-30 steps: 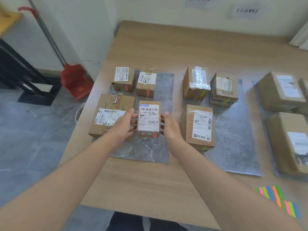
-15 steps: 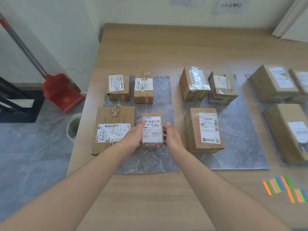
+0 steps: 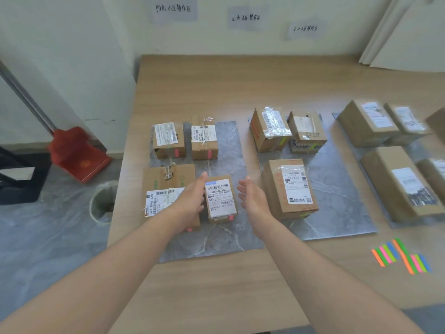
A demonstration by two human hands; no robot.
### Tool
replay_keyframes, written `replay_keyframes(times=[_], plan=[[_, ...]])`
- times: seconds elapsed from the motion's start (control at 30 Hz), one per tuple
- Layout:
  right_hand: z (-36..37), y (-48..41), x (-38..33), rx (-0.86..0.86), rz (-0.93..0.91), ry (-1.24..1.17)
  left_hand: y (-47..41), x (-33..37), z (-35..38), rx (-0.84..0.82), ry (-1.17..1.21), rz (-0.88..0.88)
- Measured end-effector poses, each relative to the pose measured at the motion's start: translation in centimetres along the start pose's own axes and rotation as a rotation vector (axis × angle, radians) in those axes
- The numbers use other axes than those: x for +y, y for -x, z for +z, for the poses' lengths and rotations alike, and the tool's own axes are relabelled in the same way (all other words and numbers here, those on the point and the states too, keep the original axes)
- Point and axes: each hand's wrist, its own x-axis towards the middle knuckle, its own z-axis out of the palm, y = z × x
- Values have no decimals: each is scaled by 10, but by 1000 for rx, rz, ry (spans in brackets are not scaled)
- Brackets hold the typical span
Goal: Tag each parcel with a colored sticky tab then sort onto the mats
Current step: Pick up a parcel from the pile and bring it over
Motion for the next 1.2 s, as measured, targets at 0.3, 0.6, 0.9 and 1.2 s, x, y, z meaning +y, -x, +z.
replay_keyframes(times=[0.3, 0.6, 0.9, 1.2], plan=[[-3, 62, -60, -18, -166, -10, 55, 41, -2, 46, 11, 249], [-44, 132, -133, -57, -441, -54, 141, 96, 15, 72, 14, 489], [-122, 211, -156, -117, -603, -75, 237, 106, 86, 151, 106, 697], [-189, 259, -144, -111, -650, -128, 299, 84, 144, 150, 55, 760]])
